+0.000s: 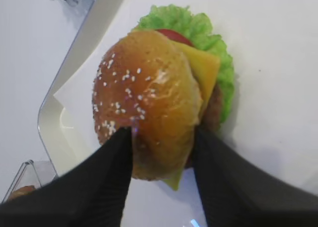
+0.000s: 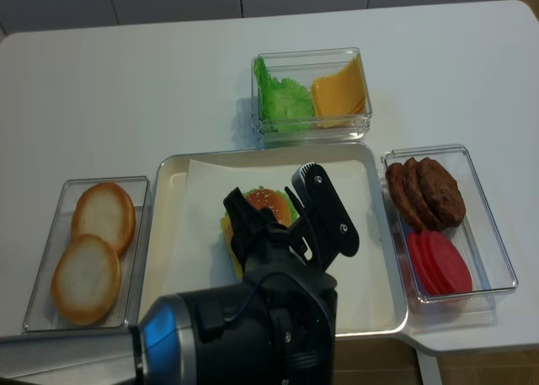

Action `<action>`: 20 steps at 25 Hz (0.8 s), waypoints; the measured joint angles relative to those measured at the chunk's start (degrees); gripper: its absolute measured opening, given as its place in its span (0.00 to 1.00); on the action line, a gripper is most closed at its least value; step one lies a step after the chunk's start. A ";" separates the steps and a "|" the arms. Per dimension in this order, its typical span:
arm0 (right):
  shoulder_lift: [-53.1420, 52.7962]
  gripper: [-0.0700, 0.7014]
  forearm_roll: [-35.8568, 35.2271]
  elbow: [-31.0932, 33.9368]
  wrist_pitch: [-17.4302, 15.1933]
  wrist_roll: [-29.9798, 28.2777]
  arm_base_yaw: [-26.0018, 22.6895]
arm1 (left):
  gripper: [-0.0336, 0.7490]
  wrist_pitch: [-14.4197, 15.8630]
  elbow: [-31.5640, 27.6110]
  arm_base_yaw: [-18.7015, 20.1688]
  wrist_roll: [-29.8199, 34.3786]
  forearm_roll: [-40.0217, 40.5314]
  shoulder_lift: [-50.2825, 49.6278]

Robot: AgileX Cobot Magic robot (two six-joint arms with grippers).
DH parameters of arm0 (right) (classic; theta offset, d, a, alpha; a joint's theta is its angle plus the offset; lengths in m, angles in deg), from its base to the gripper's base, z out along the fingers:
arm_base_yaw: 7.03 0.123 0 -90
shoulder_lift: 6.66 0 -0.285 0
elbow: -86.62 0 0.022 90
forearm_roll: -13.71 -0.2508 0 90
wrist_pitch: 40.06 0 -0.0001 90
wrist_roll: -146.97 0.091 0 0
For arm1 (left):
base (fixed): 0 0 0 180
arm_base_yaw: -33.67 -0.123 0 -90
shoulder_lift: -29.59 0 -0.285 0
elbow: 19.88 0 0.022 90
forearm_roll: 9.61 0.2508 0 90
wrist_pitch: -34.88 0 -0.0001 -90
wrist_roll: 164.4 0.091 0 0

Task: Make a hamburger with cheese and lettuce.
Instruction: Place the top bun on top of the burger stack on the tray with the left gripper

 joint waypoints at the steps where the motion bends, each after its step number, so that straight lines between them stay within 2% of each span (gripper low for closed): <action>1: 0.00 0.37 0.00 0.00 0.00 0.00 0.00 | 0.43 -0.13 0.00 0.00 0.00 -0.40 0.00; 11: 0.00 0.37 0.00 0.00 0.00 0.00 0.00 | 0.49 -0.75 0.00 0.00 0.00 -1.59 -0.01; 20: 0.00 0.37 0.00 0.00 0.00 0.00 0.00 | 0.50 -0.51 0.00 0.00 0.00 -1.69 -0.01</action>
